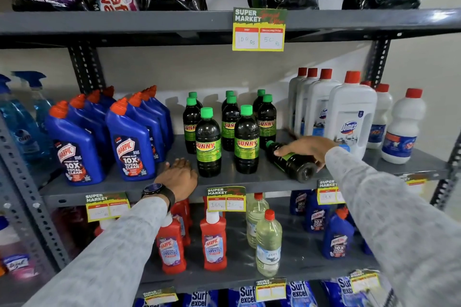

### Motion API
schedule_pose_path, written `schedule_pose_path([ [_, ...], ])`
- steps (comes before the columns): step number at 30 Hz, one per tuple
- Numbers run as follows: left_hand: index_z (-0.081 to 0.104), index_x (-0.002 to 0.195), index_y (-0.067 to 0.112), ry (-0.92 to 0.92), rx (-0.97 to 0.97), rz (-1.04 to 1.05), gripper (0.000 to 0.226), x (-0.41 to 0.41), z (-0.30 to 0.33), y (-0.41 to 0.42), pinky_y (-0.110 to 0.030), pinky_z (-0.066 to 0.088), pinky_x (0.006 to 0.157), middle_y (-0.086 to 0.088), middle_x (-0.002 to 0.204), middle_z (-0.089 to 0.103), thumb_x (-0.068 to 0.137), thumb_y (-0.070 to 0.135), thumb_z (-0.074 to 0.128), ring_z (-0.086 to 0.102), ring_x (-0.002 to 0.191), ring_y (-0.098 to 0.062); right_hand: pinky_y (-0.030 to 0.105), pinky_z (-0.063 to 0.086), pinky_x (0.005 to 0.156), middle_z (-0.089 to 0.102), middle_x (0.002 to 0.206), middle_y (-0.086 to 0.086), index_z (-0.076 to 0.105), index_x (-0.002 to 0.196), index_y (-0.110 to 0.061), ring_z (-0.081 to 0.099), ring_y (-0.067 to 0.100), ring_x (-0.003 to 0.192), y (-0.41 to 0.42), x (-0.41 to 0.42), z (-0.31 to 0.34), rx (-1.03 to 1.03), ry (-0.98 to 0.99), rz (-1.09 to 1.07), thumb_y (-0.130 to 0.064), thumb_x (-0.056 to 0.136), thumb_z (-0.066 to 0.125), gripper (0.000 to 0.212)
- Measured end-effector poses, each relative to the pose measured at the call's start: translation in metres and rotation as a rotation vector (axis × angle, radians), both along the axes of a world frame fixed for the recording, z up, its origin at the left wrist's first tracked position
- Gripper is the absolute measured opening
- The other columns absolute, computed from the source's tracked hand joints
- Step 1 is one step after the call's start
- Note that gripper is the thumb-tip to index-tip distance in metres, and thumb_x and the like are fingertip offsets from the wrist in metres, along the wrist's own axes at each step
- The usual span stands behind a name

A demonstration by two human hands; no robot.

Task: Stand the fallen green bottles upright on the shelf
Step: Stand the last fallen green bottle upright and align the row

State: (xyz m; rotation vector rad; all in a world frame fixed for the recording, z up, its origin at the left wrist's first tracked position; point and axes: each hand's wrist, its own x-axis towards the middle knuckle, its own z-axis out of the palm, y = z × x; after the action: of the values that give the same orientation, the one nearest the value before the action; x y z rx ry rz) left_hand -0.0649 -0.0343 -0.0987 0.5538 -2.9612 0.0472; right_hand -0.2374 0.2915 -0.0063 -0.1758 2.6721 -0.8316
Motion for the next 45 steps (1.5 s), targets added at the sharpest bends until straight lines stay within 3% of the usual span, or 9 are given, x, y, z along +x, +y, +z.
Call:
schedule_pose_path([
  [5,0.024,0.157,0.007,0.014,0.043,0.015,0.065,-0.001,-0.001,-0.001,-0.048,0.012,0.125,-0.012,0.168,0.021,0.101,0.039,0.016,0.018,0.156,-0.025,0.025,0.052,0.04,0.067,0.088,0.009,0.058,0.11,-0.016,0.068,0.026,0.071,0.0,0.007,0.009,-0.149,0.029,-0.019,-0.065,0.062,0.09,0.076],
  [9,0.018,0.158,0.007,-0.024,0.042,0.003,0.066,-0.002,-0.002,-0.004,-0.048,0.009,0.126,-0.013,0.169,0.016,0.102,0.04,0.014,0.013,0.157,-0.026,0.034,0.061,0.055,0.073,0.092,0.013,0.058,0.097,-0.018,0.078,0.03,0.071,0.004,0.011,0.032,-0.488,0.161,-0.045,-0.073,0.044,0.091,0.083],
  [13,0.016,0.159,0.007,-0.027,0.056,-0.003,0.066,-0.003,-0.003,-0.006,-0.047,0.007,0.126,-0.014,0.169,0.013,0.102,0.04,0.013,0.011,0.157,-0.027,0.019,0.049,0.044,0.065,0.073,-0.004,0.058,0.075,-0.017,0.068,0.006,0.052,-0.006,0.018,0.036,-0.757,0.408,-0.159,-0.07,0.057,0.089,0.064],
  [15,0.016,0.159,0.008,-0.025,0.069,0.005,0.066,-0.003,-0.003,-0.006,-0.046,0.006,0.126,-0.013,0.17,0.013,0.102,0.041,0.013,0.01,0.157,-0.026,0.021,0.047,0.049,0.059,0.064,-0.009,0.052,0.067,-0.02,0.063,0.009,0.054,-0.012,0.019,0.023,-0.824,0.502,-0.16,-0.067,0.062,0.089,0.059],
  [19,0.02,0.158,0.007,0.006,0.07,0.008,0.064,-0.003,-0.003,-0.004,-0.046,0.008,0.126,-0.012,0.169,0.016,0.103,0.039,0.015,0.013,0.157,-0.025,0.025,0.042,0.059,0.067,0.087,-0.009,0.059,0.096,-0.021,0.062,0.005,0.079,-0.02,0.027,-0.014,-0.774,0.609,-0.186,-0.067,0.067,0.086,0.061],
  [29,0.02,0.158,0.004,-0.071,-0.051,-0.03,0.058,0.003,0.003,0.002,-0.052,0.01,0.126,-0.017,0.169,0.012,0.102,0.02,0.024,0.01,0.157,-0.031,0.032,0.048,0.076,0.064,0.098,-0.007,0.053,0.106,-0.023,0.062,0.016,0.091,-0.032,0.031,-0.059,-0.637,0.699,-0.15,-0.063,0.071,0.086,0.062],
  [36,0.016,0.159,0.004,-0.062,-0.023,-0.026,0.061,0.002,0.002,0.001,-0.05,0.01,0.127,-0.017,0.169,0.012,0.103,0.029,0.019,0.011,0.157,-0.029,0.017,0.042,0.069,0.059,0.097,-0.026,0.053,0.114,-0.027,0.055,-0.01,0.087,-0.032,0.029,-0.07,-0.724,0.656,-0.096,-0.071,0.07,0.08,0.068],
  [41,0.021,0.158,0.007,0.021,0.076,-0.01,0.062,0.001,0.0,-0.001,-0.046,0.01,0.126,-0.013,0.168,0.018,0.103,0.036,0.017,0.015,0.157,-0.026,0.045,0.046,0.112,0.07,0.132,-0.002,0.049,0.149,-0.021,0.064,0.018,0.123,-0.018,0.012,-0.071,-0.863,0.393,0.148,-0.014,0.093,0.075,0.063],
  [45,0.021,0.158,0.009,0.028,0.096,-0.009,0.063,0.0,-0.002,-0.003,-0.045,0.009,0.127,-0.012,0.169,0.018,0.103,0.039,0.017,0.015,0.157,-0.025,0.041,0.052,0.105,0.068,0.127,0.0,0.05,0.141,-0.017,0.065,0.019,0.115,-0.02,0.013,-0.077,-0.799,0.476,0.1,-0.012,0.085,0.084,0.066],
])
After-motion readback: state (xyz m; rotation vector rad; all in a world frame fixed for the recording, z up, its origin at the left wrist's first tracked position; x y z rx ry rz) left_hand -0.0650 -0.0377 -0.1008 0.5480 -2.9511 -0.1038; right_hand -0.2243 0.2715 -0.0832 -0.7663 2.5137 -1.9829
